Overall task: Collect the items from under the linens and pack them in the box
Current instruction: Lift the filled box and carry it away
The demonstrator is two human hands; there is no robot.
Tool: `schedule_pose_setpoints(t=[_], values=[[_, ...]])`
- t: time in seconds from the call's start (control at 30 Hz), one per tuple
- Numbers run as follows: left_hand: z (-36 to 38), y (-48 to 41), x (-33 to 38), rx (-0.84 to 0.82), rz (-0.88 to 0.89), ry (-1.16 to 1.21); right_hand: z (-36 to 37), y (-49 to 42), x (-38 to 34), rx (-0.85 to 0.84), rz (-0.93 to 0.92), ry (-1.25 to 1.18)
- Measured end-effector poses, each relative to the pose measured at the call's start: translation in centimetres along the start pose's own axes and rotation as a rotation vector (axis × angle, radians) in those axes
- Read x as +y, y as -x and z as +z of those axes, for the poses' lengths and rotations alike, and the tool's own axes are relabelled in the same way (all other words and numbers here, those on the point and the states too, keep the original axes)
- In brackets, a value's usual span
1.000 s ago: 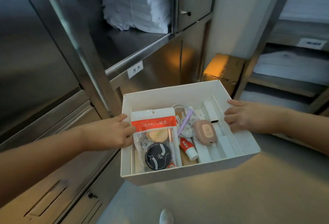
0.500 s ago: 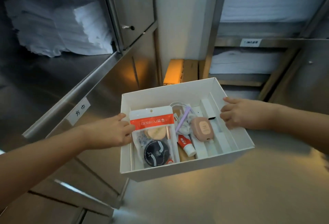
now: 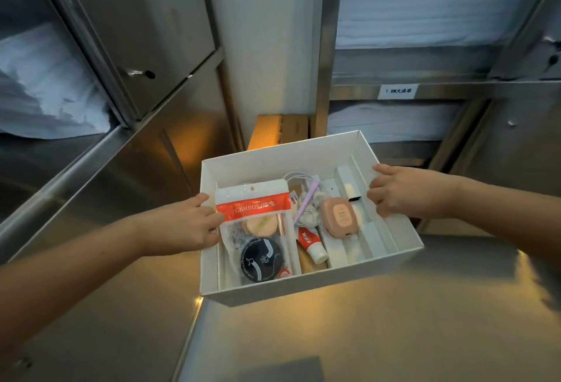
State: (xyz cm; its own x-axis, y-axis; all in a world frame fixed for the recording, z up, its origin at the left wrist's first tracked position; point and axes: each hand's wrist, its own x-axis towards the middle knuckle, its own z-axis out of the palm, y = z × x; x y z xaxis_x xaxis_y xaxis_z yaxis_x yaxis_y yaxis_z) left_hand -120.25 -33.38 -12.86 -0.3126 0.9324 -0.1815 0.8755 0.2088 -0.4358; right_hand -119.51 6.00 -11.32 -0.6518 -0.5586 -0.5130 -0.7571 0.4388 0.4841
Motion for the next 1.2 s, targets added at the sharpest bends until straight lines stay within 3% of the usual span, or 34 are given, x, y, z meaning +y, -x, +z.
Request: schedule_pose_setpoints(t=[0.5,0.7,0.97,1.07,1.2], values=[[6.5,-5.6,-12.4,-0.130,-0.001,0.007,2.5,-11.0,10.9,0.018,-0.055,0.005],[11.1,-6.4,-19.8,-0.114,0.111,-0.031,2.2,-17.3,13.5,-0.033,-0.006,-0.053],[17.8,-7.6,-28.9,-0.258,0.185,-0.095,1.0,-24.9,17.0,-0.072,0.060,-0.072],[18.8,-8.7,-31.1,-0.102,0.229,-0.123,1.4,-26.8,17.8,-0.094,0.084,-0.089],[20.5,-10.2,-33.6,-0.095,0.268,-0.148,2.2,-29.0,19.0,-0.106,0.087,-0.096]])
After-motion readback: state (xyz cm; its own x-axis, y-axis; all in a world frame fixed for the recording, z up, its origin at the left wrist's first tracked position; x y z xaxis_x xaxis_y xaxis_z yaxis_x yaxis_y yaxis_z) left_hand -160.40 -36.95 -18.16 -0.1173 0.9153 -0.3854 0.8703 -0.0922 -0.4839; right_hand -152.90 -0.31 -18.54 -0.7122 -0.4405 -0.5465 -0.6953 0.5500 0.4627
